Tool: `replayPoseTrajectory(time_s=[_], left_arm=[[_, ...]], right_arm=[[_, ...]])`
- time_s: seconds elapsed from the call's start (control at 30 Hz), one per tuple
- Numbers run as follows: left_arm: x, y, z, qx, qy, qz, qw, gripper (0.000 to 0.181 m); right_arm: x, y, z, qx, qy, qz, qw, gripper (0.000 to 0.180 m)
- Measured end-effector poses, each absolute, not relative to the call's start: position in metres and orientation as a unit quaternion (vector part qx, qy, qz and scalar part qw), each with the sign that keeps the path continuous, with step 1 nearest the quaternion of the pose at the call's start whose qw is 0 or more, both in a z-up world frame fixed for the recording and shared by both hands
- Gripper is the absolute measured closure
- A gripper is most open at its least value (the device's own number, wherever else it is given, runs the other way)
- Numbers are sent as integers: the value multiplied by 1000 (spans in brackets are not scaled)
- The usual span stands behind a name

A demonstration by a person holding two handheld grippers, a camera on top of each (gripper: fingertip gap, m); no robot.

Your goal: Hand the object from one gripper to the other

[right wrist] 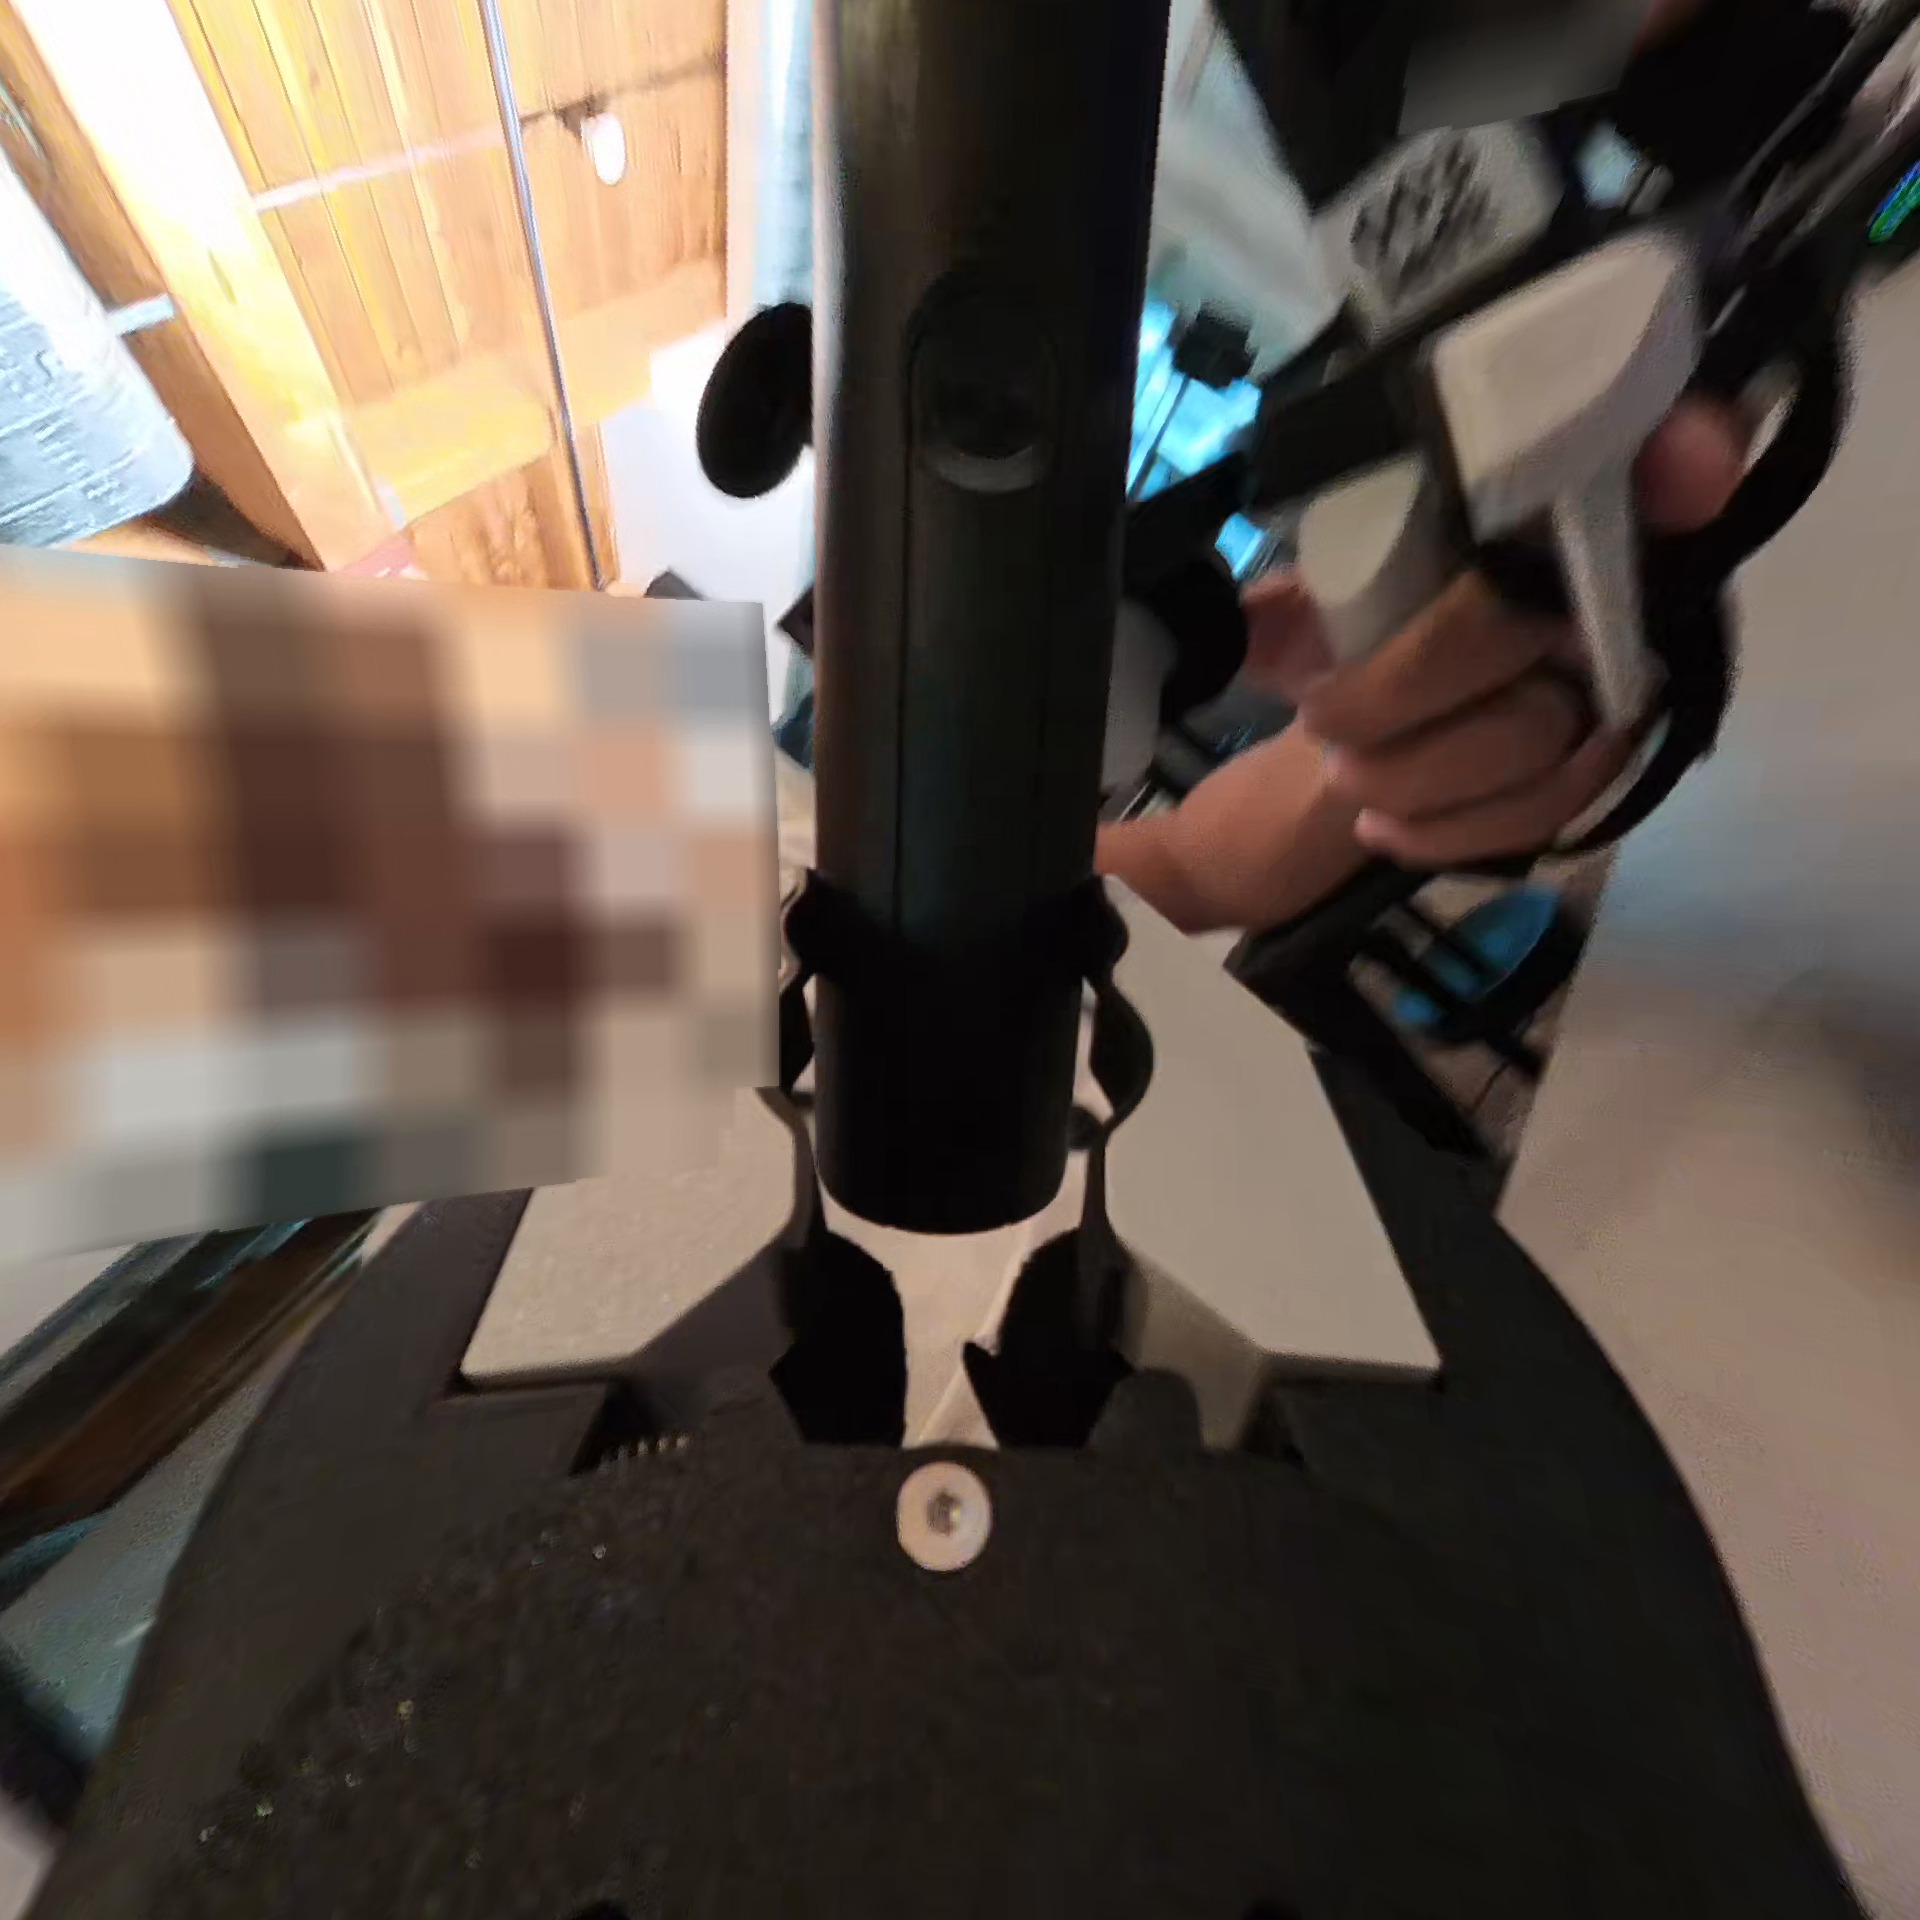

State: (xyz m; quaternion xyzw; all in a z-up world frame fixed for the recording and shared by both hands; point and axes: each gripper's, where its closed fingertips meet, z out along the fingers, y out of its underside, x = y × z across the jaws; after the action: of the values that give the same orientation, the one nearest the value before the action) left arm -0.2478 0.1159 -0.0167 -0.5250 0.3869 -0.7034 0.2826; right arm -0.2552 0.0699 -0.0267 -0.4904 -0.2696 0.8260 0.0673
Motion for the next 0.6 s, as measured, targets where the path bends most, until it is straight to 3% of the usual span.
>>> replayPoseTrajectory(time_s=[0.17,0.3,0.37,0.43,0.47,0.6], left_arm=[[-262,84,-32,-503,483,-684,212,66],[-267,65,-35,-482,540,-659,205,76],[-268,58,-43,-483,570,-639,185,97],[-269,56,-63,-493,609,-597,174,140],[-268,57,-70,-500,619,-579,177,152],[-262,60,-80,-513,620,-566,178,158]], right_arm=[[-249,27,-40,-478,-332,810,-77,129],[-241,15,-60,-504,-345,780,-134,129],[-238,18,-65,-514,-332,778,-141,129],[-233,21,-68,-518,-325,777,-147,129],[-233,19,-73,-530,-325,768,-154,129],[-228,14,-77,-536,-327,759,-171,129]])
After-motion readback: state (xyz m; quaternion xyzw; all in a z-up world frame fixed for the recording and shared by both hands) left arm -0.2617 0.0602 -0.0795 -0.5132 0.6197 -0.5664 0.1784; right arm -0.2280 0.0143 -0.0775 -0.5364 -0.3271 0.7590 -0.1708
